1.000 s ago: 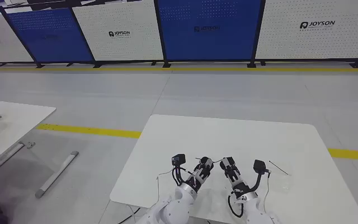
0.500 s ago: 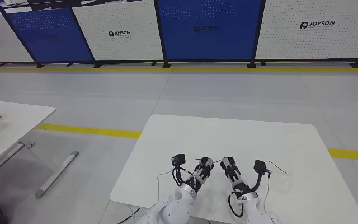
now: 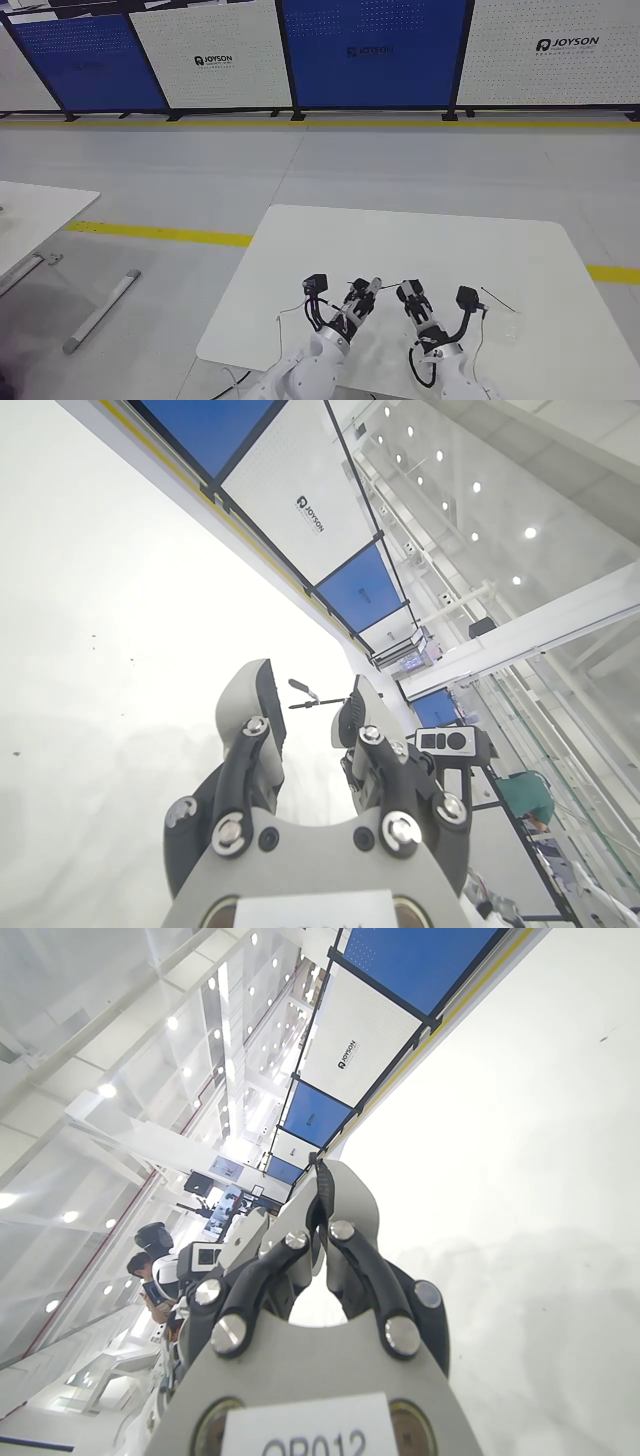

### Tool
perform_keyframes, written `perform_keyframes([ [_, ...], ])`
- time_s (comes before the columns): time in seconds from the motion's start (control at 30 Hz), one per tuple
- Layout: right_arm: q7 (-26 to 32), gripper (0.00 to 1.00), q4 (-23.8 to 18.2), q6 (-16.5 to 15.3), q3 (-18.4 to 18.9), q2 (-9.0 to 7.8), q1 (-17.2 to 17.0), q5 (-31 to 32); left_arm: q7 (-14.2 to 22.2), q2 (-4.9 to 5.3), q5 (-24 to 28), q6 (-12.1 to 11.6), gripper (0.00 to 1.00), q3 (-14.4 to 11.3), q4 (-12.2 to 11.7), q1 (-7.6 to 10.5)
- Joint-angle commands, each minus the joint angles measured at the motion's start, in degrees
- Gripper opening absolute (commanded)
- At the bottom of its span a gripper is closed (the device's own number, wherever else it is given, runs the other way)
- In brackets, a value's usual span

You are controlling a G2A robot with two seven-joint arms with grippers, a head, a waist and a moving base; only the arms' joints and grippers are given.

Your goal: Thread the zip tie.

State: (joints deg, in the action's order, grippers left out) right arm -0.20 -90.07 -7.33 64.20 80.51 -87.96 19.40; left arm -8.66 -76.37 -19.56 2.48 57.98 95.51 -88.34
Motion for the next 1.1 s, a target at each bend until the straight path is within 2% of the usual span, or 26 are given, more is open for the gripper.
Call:
perform_keyframes([
  [0.0,-0.11,0.00,-0.03,-0.05,0.03,0.01,-0.04,-0.12,-0.02,-0.01,0.08,-0.06,0.29,0.02,-0.01,-0.02],
  [0.17,-0.21,0.00,-0.04,-0.04,0.04,0.03,-0.07,-0.36,-0.07,-0.05,0.29,-0.23,0.29,0.04,-0.10,0.03],
  [0.3,-0.19,0.00,0.06,-0.03,0.07,0.04,0.00,-0.61,-0.04,-0.08,0.36,-0.25,0.23,0.03,-0.25,0.10],
  [0.4,-0.13,0.00,0.18,-0.10,0.07,0.05,0.08,-0.78,-0.04,-0.12,0.55,-0.22,0.00,0.05,-0.34,0.17],
  [0.77,0.52,0.00,0.53,-0.46,0.12,0.03,0.23,-1.11,0.34,-0.24,1.53,-0.78,0.00,-0.18,-0.31,0.23],
  [0.8,0.84,0.32,0.55,-0.37,0.13,0.02,0.26,-1.14,0.47,-0.27,2.25,-0.90,0.00,-0.11,-0.18,0.16],
  [0.83,1.24,1.00,0.49,-0.28,0.17,0.00,0.32,-1.22,0.40,-0.32,3.49,-0.72,0.00,0.16,0.06,0.07],
  [0.9,1.81,1.00,0.33,-0.73,0.23,-0.05,0.26,-1.41,-0.04,-0.40,5.01,-0.03,0.00,0.60,0.43,0.02],
  [0.97,1.66,1.00,0.03,-2.02,0.71,-0.16,-0.24,-1.76,-0.53,-0.56,8.71,0.96,0.00,1.65,1.16,0.04],
  [1.07,1.42,1.00,-0.20,-4.00,1.89,-0.41,-1.33,-2.44,-1.42,-0.62,11.02,1.23,0.00,2.72,2.27,-0.28],
])
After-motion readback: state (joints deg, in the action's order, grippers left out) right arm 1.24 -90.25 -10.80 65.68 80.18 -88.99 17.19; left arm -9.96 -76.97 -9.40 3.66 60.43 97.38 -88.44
